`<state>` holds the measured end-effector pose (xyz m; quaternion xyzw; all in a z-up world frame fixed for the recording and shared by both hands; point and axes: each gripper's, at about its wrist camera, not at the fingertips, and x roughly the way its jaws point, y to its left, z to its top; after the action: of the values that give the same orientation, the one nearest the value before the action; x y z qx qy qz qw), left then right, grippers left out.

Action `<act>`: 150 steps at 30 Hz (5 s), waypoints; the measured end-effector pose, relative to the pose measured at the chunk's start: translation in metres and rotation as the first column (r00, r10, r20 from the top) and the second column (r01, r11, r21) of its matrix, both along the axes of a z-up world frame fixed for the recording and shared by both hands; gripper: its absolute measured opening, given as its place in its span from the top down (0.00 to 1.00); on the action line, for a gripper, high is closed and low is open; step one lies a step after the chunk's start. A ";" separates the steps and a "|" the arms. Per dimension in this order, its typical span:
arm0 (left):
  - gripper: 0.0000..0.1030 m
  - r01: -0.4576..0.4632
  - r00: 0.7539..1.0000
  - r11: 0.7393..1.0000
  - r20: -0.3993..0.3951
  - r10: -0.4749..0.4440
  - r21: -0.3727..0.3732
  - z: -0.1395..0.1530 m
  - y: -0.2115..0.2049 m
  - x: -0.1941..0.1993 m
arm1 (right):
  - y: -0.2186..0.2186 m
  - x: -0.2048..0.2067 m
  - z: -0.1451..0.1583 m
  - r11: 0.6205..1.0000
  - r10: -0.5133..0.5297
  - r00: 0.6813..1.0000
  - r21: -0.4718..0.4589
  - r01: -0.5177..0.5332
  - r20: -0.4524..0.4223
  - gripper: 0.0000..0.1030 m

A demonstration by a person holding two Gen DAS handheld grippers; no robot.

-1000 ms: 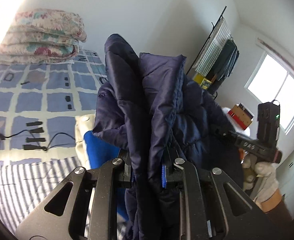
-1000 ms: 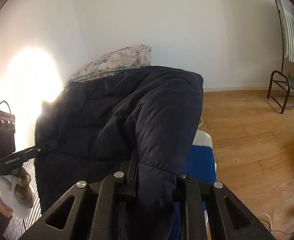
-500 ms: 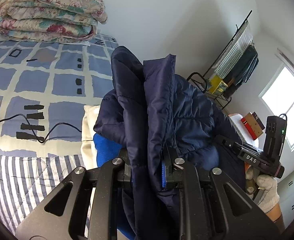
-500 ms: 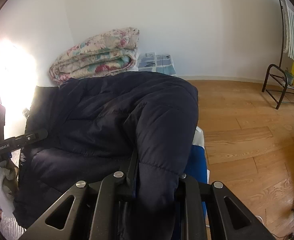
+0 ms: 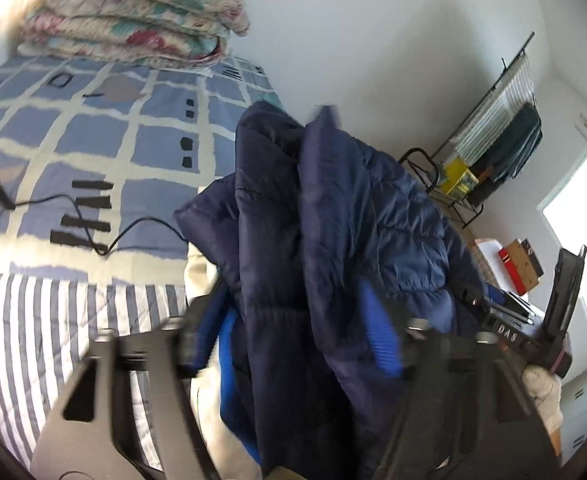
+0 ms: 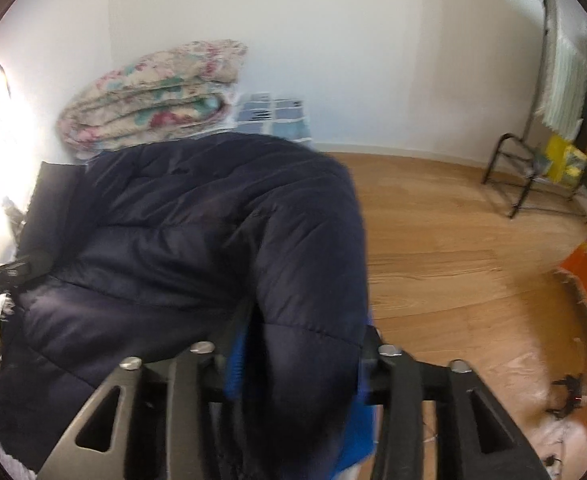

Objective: Fold large clothes

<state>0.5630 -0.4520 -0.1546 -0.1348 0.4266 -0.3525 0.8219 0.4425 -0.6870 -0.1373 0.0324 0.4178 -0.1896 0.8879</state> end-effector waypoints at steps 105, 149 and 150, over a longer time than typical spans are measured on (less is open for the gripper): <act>0.00 -0.224 0.866 0.939 0.494 0.070 0.261 0.112 0.360 -0.502 | 0.417 -0.427 0.102 0.991 -0.009 0.940 -0.121 0.054 0.341 0.00; 0.00 -0.236 0.848 0.935 0.526 0.065 0.264 0.113 0.357 -0.507 | 0.414 -0.422 0.091 0.994 -0.006 0.949 -0.102 0.040 0.314 0.00; 0.00 -0.235 0.847 0.935 0.527 0.064 0.265 0.113 0.357 -0.507 | 0.414 -0.422 0.091 0.994 -0.006 0.949 -0.102 0.040 0.314 0.00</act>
<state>0.0555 -0.0954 -0.0414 0.0651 0.2329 -0.2358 0.9413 0.0204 -0.2728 -0.0461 0.0193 0.2606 -0.2146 0.9411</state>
